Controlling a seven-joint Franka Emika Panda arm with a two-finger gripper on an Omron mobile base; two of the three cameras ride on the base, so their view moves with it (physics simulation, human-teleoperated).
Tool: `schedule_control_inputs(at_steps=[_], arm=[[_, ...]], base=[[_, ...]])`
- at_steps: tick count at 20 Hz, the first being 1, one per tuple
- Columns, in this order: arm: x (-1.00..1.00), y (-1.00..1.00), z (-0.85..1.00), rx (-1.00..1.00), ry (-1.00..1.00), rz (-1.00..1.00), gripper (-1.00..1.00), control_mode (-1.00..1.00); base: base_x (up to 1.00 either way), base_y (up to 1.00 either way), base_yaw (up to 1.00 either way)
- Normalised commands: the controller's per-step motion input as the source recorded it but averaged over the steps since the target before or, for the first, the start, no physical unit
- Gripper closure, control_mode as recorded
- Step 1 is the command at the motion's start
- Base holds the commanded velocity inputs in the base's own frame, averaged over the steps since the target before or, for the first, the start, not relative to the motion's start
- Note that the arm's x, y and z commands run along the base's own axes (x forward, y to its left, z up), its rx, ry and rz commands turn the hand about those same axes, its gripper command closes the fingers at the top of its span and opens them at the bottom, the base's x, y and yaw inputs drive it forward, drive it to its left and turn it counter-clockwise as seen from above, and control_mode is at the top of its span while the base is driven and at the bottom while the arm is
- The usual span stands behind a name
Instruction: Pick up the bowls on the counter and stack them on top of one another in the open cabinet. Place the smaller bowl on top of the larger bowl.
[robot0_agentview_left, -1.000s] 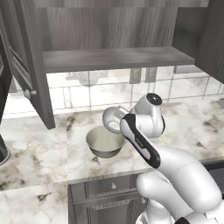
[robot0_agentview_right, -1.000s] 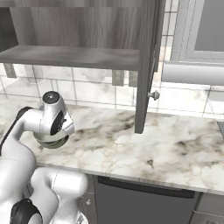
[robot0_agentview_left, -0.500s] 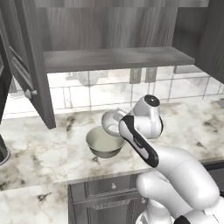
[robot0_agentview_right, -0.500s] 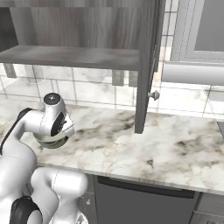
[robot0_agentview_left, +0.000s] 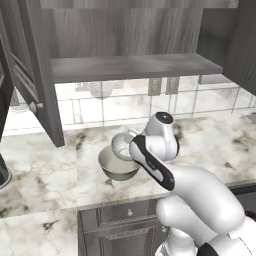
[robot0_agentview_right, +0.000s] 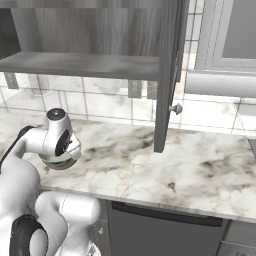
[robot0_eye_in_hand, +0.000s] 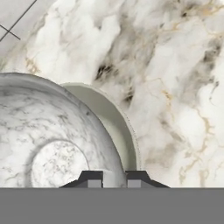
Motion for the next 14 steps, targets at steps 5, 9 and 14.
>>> schedule_control_inputs(at_steps=[5, 9, 14], arm=[[0.0, 0.15, -0.17, -0.02, 0.08, 0.0, 1.0, -1.0], [0.0, 0.14, -0.17, -0.02, 0.08, 0.0, 1.0, -1.0], [0.0, 0.15, -0.14, -0.01, 0.07, 0.0, 1.0, -1.0]], base=[[0.0, 0.0, 0.0], [0.0, 0.0, 0.0], [0.0, 0.0, 0.0]])
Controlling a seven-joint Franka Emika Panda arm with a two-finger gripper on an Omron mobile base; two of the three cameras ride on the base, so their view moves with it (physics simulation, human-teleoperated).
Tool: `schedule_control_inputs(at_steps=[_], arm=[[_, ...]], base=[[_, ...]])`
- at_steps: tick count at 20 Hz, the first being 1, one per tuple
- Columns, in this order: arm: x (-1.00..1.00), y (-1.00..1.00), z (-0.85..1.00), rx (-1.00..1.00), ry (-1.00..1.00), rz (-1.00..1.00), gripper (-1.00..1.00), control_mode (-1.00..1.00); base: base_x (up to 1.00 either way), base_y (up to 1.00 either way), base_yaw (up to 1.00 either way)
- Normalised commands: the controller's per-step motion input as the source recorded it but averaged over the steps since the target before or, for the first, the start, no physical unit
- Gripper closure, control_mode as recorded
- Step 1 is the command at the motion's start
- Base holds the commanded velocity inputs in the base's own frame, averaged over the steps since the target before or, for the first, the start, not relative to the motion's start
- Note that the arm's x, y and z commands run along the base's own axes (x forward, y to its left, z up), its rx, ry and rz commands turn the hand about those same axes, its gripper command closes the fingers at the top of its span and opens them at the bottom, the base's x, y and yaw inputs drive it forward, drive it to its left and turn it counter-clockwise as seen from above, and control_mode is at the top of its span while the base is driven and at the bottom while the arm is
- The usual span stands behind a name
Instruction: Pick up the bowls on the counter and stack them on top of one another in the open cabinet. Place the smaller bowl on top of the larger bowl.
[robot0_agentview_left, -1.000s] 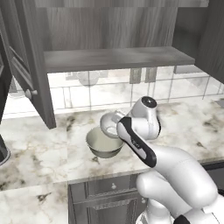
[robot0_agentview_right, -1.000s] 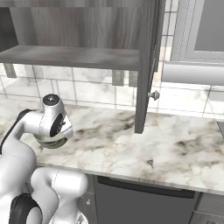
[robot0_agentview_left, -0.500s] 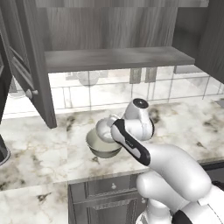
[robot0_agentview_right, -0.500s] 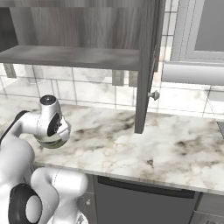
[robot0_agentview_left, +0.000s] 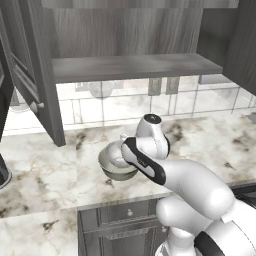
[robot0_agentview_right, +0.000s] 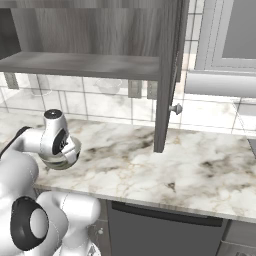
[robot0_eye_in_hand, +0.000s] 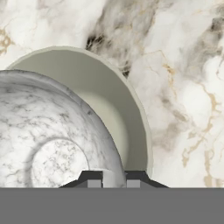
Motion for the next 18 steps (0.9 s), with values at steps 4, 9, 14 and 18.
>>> schedule_control_inputs(at_steps=[4, 9, 14, 18], arm=[[0.0, 0.14, -0.1, 0.0, 0.06, 0.0, 1.0, -1.0], [0.0, 0.08, -0.05, 0.0, 0.03, 0.0, 1.0, -1.0], [0.01, 0.01, -0.08, 0.0, 0.01, 0.0, 1.0, -1.0], [0.05, 0.0, -0.09, 0.0, 0.0, 0.0, 1.0, -1.0]], base=[[0.0, 0.0, 0.0], [0.0, 0.0, 0.0], [0.0, 0.0, 0.0], [0.0, 0.0, 0.0]])
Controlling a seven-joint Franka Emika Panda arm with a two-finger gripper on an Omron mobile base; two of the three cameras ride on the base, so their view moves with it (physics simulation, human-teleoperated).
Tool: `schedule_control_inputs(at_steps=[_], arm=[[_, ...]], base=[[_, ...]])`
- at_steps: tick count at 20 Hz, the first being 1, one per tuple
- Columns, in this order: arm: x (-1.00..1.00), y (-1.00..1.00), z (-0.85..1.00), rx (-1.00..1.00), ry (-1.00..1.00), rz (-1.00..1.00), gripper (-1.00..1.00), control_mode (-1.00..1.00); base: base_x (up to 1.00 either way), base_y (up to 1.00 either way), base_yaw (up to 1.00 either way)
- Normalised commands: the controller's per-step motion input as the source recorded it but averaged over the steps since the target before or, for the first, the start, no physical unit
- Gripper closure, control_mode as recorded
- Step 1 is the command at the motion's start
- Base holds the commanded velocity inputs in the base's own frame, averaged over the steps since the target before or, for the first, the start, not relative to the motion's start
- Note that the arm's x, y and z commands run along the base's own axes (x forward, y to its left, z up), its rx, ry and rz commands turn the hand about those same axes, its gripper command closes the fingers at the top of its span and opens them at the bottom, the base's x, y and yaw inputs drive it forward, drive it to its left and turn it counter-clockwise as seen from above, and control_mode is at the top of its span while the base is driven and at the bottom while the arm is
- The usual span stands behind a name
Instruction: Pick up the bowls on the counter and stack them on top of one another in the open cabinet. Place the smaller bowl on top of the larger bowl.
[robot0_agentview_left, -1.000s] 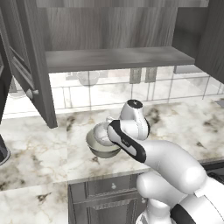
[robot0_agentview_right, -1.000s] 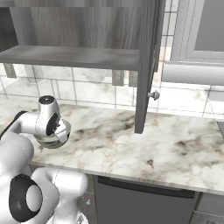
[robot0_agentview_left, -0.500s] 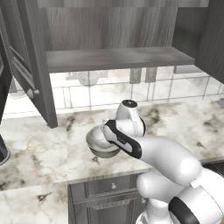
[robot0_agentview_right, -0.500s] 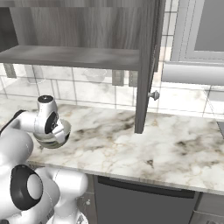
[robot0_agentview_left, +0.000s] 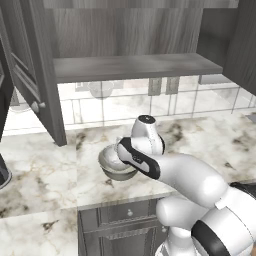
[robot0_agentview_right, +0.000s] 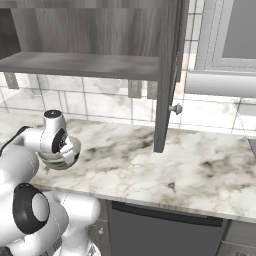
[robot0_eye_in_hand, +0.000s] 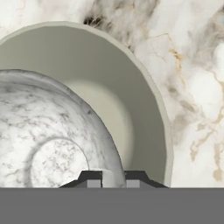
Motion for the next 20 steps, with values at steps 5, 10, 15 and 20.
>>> schedule_control_inputs(at_steps=[5, 10, 15, 20], arm=[[0.12, 0.0, -0.07, 0.0, 0.0, 0.0, 1.0, -1.0], [0.14, 0.0, -0.05, 0.0, 0.0, 0.0, 1.0, -1.0], [0.08, 0.01, -0.05, 0.0, 0.0, 0.0, -1.0, -1.0], [-0.01, 0.0, 0.0, 0.0, 0.0, 0.0, -1.0, -1.0]], base=[[0.0, 0.0, 0.0], [0.0, 0.0, 0.0], [0.0, 0.0, 0.0], [0.0, 0.0, 0.0]])
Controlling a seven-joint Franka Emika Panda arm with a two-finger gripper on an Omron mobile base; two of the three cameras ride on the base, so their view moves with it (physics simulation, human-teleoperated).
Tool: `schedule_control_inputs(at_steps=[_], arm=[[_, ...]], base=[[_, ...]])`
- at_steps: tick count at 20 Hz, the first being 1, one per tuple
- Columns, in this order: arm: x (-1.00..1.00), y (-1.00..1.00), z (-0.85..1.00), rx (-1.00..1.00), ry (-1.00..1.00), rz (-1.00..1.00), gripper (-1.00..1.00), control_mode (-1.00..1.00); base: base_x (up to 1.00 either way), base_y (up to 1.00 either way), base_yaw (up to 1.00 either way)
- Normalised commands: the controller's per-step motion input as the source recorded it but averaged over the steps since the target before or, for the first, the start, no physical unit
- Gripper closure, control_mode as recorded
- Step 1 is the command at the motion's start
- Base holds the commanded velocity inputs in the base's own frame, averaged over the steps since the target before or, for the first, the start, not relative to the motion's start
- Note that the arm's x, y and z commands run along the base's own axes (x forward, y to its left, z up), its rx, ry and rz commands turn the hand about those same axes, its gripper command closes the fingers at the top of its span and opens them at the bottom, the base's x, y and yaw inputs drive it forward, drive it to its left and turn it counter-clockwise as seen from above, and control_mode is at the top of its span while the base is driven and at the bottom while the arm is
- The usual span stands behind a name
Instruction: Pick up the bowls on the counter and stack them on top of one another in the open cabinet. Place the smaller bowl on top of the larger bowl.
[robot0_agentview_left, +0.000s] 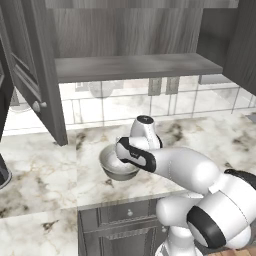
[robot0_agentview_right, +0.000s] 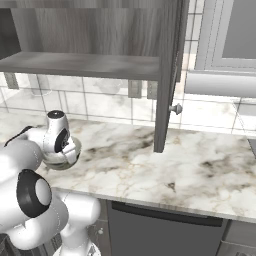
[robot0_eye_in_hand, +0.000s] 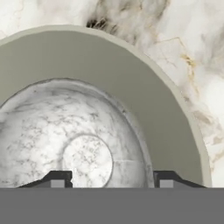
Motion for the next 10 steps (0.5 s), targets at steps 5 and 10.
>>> schedule_control_inputs(at_steps=[5, 10], arm=[[0.0, 0.0, 0.24, 0.0, 0.0, 0.0, -1.0, -1.0], [-0.07, -0.01, 0.44, 0.0, 0.0, 0.0, -1.0, -1.0]], base=[[0.0, 0.0, 0.0], [0.0, 0.0, 0.0]])
